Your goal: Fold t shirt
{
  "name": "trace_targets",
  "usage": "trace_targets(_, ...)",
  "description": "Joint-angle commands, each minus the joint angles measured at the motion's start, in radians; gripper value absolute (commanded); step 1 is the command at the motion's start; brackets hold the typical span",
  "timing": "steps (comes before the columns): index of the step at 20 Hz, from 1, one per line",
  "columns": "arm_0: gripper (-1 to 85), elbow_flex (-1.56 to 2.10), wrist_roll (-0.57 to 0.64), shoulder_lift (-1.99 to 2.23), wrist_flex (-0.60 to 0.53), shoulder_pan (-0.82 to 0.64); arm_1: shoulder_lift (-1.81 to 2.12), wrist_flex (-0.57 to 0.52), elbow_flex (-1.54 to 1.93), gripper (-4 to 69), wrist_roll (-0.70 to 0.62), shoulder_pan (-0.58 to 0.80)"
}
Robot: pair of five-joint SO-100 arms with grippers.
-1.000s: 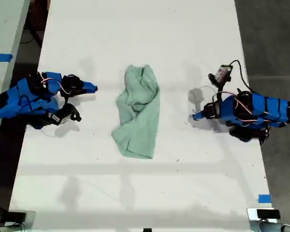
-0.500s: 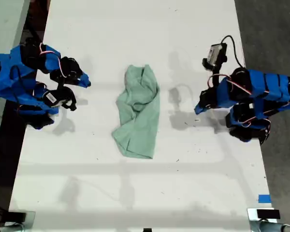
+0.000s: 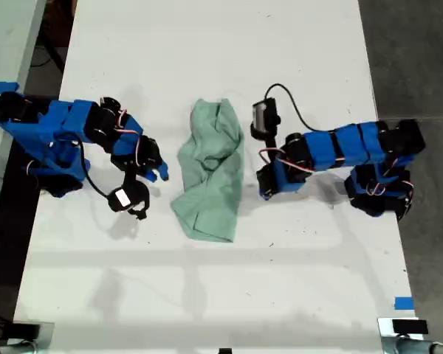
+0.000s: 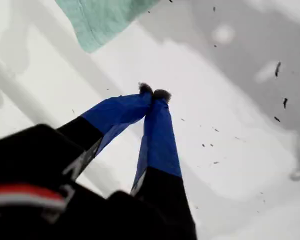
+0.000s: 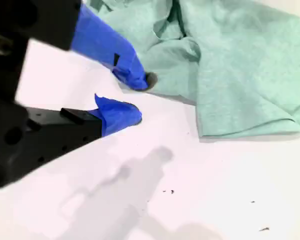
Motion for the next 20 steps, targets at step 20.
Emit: trace_targets(20, -0.3, -0.502, 0.084, -0.798, -0.408, 0.202, -0.58, -0.362, -0.339, 0.2, -0.043, -0.13)
